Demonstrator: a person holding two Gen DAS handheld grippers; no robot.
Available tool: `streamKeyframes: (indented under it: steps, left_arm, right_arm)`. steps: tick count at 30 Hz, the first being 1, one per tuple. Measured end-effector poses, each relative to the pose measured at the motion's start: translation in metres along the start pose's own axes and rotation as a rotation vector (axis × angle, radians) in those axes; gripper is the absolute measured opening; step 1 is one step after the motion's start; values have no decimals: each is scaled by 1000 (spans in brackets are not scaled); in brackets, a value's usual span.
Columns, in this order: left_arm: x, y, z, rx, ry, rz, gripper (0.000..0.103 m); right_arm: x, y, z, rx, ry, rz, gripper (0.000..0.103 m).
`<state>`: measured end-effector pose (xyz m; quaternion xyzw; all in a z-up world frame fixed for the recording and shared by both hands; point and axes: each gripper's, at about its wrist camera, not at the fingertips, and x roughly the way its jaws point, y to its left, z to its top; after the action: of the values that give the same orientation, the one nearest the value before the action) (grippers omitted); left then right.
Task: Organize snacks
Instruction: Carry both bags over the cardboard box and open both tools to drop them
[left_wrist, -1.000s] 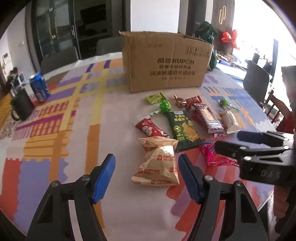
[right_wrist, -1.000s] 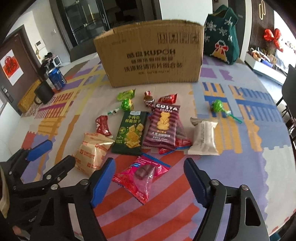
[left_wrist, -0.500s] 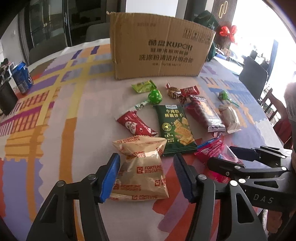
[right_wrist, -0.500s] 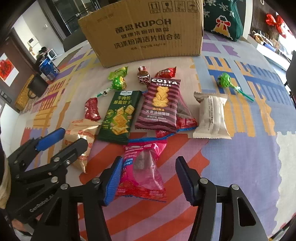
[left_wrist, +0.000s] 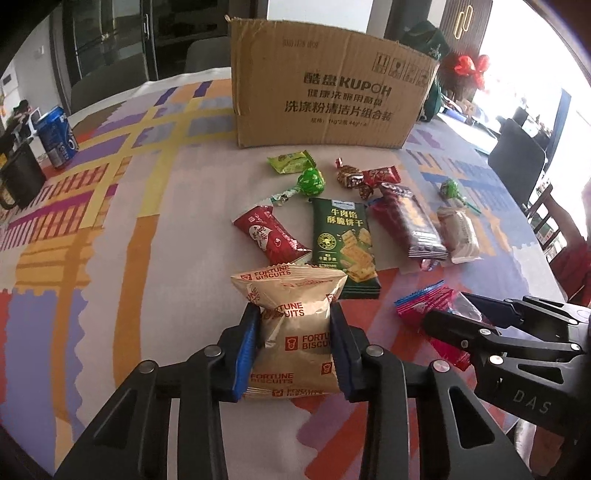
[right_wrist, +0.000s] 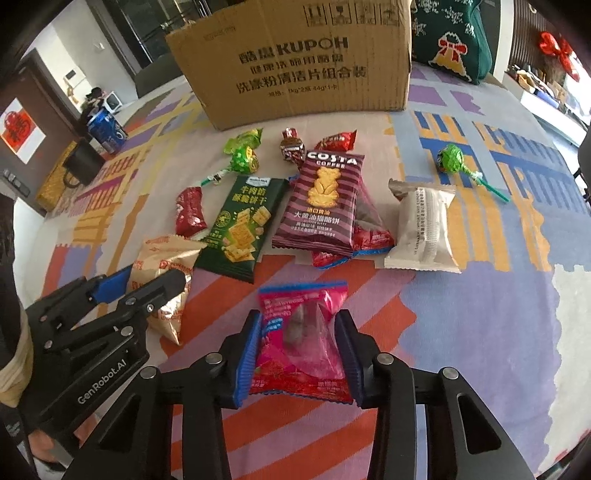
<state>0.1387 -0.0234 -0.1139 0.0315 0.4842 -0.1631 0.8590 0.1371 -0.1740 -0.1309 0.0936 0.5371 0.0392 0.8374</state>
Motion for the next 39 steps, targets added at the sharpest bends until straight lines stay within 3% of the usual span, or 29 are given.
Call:
streamKeyframes:
  steps: [9,18,39]
  left_arm:
    - [-24,-11,-3,-10,-38,19,36]
    - [-45,-23,23,1,-121,40,36]
    - [-81,-25,140,25,-326,66,36]
  right_arm:
    - [-23,-3,-6,-16,-63,39,40]
    - [-49,-6,4,-42,-186,45,40]
    - [-98,-14,109,-56,-424,24,40]
